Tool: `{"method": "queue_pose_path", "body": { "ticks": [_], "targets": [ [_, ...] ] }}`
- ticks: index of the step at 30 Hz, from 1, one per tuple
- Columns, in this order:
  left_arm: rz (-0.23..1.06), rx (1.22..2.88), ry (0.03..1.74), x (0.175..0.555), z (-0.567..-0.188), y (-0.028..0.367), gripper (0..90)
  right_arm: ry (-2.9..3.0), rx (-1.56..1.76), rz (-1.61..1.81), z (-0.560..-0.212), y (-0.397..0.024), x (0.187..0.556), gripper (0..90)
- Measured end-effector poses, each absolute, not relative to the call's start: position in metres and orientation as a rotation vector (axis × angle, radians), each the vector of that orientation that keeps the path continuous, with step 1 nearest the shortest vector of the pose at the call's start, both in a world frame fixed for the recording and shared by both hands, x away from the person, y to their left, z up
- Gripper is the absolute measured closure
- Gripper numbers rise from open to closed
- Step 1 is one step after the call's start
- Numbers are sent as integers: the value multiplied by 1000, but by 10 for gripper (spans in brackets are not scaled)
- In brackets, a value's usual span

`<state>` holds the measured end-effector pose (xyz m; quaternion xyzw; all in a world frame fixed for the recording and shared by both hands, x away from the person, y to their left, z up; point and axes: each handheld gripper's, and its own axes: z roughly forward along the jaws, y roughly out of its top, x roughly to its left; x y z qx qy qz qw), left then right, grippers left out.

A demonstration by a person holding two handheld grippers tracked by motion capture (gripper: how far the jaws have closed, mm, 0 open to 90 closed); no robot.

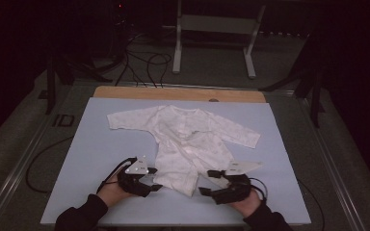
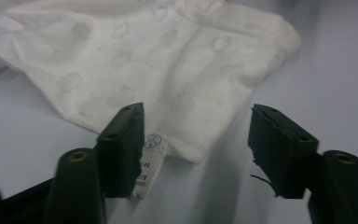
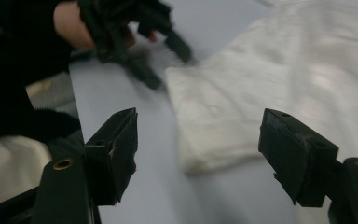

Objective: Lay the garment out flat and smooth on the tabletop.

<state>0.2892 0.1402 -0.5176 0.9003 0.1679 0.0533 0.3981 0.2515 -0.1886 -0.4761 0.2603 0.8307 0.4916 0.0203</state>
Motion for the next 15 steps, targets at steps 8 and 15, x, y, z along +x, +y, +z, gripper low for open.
{"method": "queue_pose_path", "body": {
  "ticks": [8,15],
  "targets": [
    [151,2331,358,291,-521,134,639,2726,620,1301,-509,-145,260,361],
    [142,2320,369,295,-519,135,880,2696,525,1104,-514,-141,255,680]
  ]
}}
